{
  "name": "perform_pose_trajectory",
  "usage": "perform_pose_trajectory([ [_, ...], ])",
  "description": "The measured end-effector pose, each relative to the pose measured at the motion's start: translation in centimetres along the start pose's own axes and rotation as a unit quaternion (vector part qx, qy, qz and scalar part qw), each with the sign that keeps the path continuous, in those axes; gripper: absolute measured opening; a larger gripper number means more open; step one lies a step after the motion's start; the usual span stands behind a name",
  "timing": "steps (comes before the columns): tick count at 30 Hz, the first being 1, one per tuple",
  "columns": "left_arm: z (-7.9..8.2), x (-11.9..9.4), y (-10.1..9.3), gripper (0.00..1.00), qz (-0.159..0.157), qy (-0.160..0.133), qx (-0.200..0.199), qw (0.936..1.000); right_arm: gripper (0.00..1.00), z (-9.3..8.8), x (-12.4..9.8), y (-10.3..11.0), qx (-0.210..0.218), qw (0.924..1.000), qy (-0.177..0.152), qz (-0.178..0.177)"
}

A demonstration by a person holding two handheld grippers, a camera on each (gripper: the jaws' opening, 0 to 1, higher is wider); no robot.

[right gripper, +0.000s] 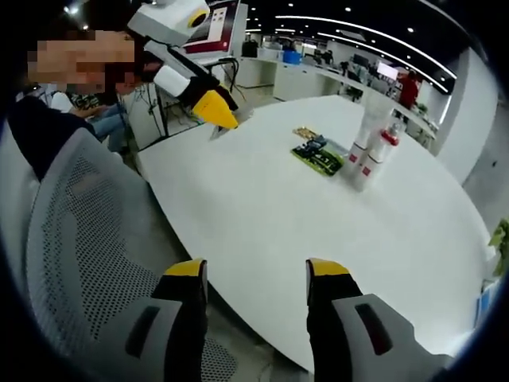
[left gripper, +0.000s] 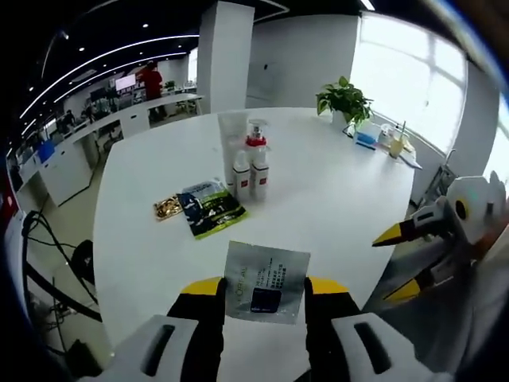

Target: Arrange the skincare products in the storage area until every visible bottle or jar stands upright without overlapping.

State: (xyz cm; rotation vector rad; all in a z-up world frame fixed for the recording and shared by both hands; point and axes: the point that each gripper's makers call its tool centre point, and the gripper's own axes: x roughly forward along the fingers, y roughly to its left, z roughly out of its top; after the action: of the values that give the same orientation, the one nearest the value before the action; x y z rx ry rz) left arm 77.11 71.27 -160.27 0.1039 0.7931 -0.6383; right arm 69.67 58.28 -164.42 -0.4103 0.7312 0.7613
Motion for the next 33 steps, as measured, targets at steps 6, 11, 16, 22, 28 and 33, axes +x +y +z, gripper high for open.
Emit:
perform_pose_trajectory([
  [6,-0.5,-0.1,-0.2,0.4,-0.008,-0.006,0.002,0.9999,0.47,-0.2,0.0,-0.3,0.005,1.0,0.005,-0.005],
  [11,-0.6,-0.7,-0.2,0.4,-0.017,-0.014,0.006,0.9997,0.49,-0.3,0.1,-0.4,0.009,0.9999,0.009,-0.009],
  [16,-2.5,-0.1,0.0,0.4,-0.032,-0.004,0.018,0.9993,0.5,-0.1,0.0,-0.6,0.011,0.9998,0.002,-0.017],
  [22,-4.4,0.2,-0.6,0.4,-0.045,0.007,0.03,0.9985,0.54,0.0,-0.2,-1.2,0.025,0.9992,-0.005,-0.031],
  [28,-5.9,0.5,-1.8,0.4,-0.06,0.018,0.059,0.9963,0.56,0.3,-0.4,-1.5,0.037,0.9985,-0.013,-0.038],
  [33,-6.6,0.4,-2.5,0.4,-0.067,0.02,0.079,0.9944,0.57,1.0,-0.7,-2.1,0.057,0.9971,-0.028,-0.042],
])
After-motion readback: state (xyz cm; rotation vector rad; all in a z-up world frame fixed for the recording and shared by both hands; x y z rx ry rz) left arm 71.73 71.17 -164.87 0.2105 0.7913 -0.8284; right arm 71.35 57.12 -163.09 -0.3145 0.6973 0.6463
